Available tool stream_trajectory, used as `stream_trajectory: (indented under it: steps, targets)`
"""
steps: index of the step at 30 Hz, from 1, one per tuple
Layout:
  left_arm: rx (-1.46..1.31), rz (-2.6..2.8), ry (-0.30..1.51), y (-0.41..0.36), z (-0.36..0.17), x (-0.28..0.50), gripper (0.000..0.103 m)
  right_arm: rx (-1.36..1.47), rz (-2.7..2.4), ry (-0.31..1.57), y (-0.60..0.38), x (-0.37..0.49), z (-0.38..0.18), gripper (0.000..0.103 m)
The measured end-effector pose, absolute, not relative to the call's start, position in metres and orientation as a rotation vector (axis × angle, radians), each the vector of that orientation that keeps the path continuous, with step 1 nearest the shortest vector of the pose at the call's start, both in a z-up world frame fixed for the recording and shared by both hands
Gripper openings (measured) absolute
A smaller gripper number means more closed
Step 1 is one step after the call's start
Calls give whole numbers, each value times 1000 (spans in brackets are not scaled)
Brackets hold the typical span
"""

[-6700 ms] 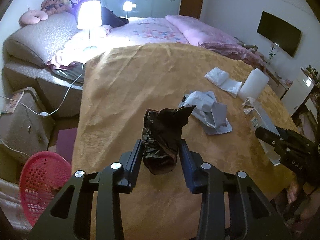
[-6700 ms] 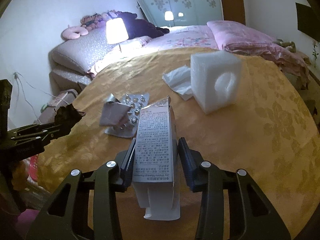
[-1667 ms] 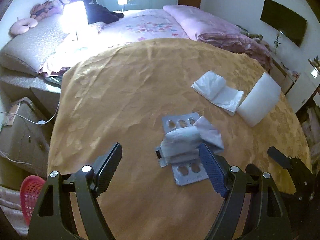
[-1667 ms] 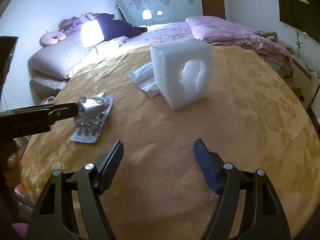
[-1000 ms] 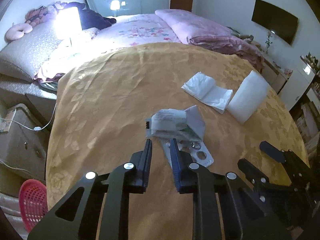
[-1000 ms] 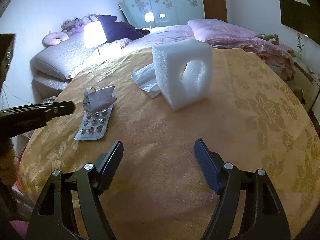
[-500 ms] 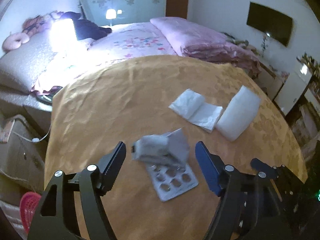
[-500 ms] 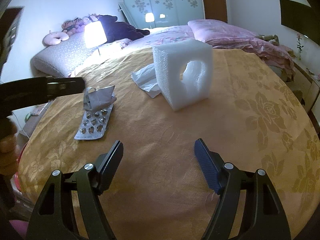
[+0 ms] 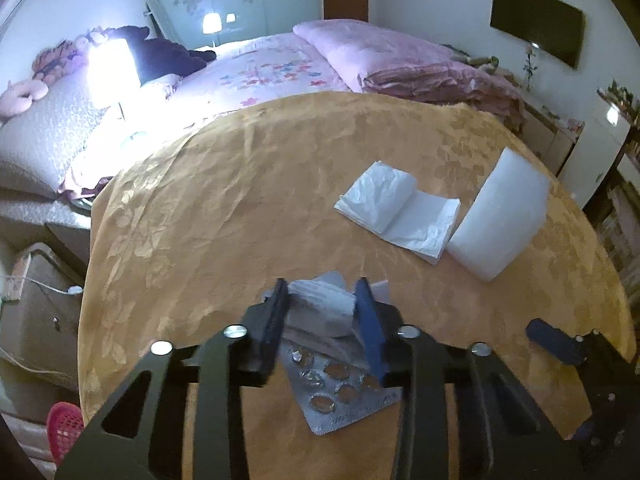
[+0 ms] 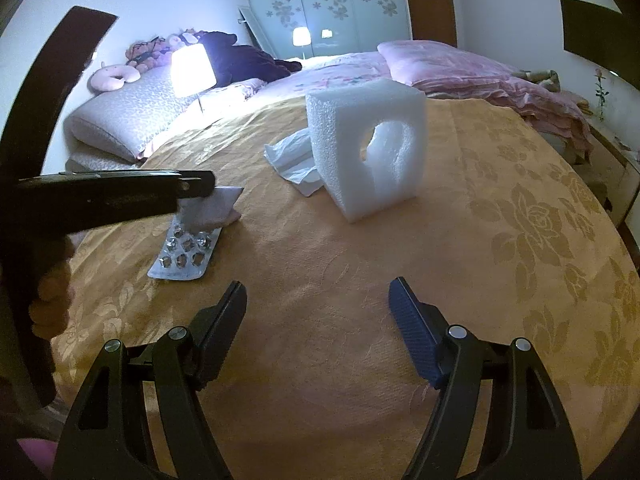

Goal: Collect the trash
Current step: 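Lift the foil packet with the left tool and regrasp it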

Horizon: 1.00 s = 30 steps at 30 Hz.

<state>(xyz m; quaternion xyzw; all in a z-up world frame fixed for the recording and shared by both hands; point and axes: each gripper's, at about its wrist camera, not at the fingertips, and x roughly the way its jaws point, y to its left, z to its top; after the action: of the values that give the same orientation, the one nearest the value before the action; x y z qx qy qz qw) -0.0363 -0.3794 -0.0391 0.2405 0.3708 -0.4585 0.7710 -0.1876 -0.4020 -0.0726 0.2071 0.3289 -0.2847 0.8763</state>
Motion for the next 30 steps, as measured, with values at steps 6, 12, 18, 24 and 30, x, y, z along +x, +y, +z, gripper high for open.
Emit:
stream_trajectory:
  steps: [6, 12, 18, 24, 30]
  targets:
    - [473, -1015, 792, -363, -23, -35, 15, 424, -598, 687, -402, -187, -73, 71]
    - [455, -1020, 790, -337, -17, -36, 14, 414, -603, 688, -402, -185, -73, 71]
    - [452, -990, 811, -309, -26, -30, 14, 403, -611, 691, -401, -184, -73, 71]
    - [434, -963, 825, -303, -30, -21, 14, 389, -621, 695, -401, -181, -75, 71]
    - [431, -994, 810, -323, -25, -29, 40, 388, -619, 693, -397, -182, -75, 71]
